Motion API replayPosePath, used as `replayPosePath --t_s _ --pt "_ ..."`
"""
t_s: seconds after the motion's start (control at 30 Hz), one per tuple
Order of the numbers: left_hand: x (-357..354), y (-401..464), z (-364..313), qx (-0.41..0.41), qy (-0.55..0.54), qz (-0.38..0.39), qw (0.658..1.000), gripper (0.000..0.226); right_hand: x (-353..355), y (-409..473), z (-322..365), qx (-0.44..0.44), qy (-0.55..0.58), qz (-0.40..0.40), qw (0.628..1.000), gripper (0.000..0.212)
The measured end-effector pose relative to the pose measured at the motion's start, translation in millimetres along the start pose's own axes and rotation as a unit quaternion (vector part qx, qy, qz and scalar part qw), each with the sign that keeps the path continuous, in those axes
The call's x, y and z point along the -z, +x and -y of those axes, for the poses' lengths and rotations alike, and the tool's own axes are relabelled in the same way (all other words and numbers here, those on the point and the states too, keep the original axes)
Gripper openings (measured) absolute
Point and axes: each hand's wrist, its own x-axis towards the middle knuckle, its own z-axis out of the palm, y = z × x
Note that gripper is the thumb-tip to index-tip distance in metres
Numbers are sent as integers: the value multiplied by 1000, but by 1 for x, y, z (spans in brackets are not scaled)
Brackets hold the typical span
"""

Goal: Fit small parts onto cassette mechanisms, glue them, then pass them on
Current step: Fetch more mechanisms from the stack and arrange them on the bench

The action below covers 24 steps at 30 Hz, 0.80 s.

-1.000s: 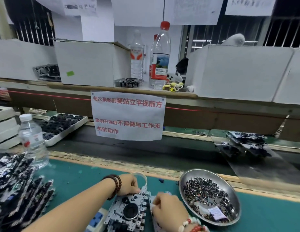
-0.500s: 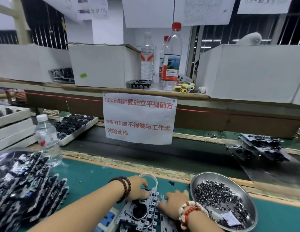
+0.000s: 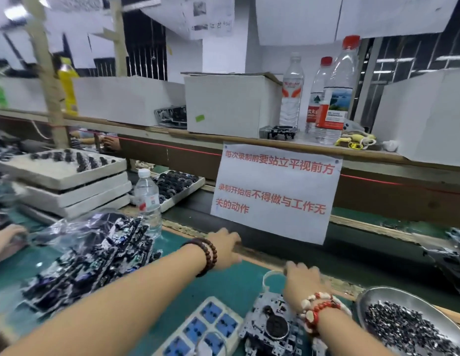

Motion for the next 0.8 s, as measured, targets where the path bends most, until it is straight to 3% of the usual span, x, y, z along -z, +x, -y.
replayPosePath --t_s 0.2,0.3,0.43,0.53,0.6,0.8 --pt "26 -44 106 178 -3 -119 977 45 20 -1 127 169 75 2 983 38" --pt "12 -66 146 280 -3 -118 953 56 6 -5 174 234 121 52 963 38" --pt "-17 -93 184 374 -44 -97 921 71 -22 -9 211 237 154 130 950 57" --pt "-37 -109 200 394 -139 -69 906 82 -37 -6 219 233 168 156 945 60" --pt "-49 -116 205 389 -184 -45 902 85 -46 0 220 241 168 157 943 30" --pt "-66 -112 208 377 -133 -59 915 82 -60 4 227 215 193 155 945 35"
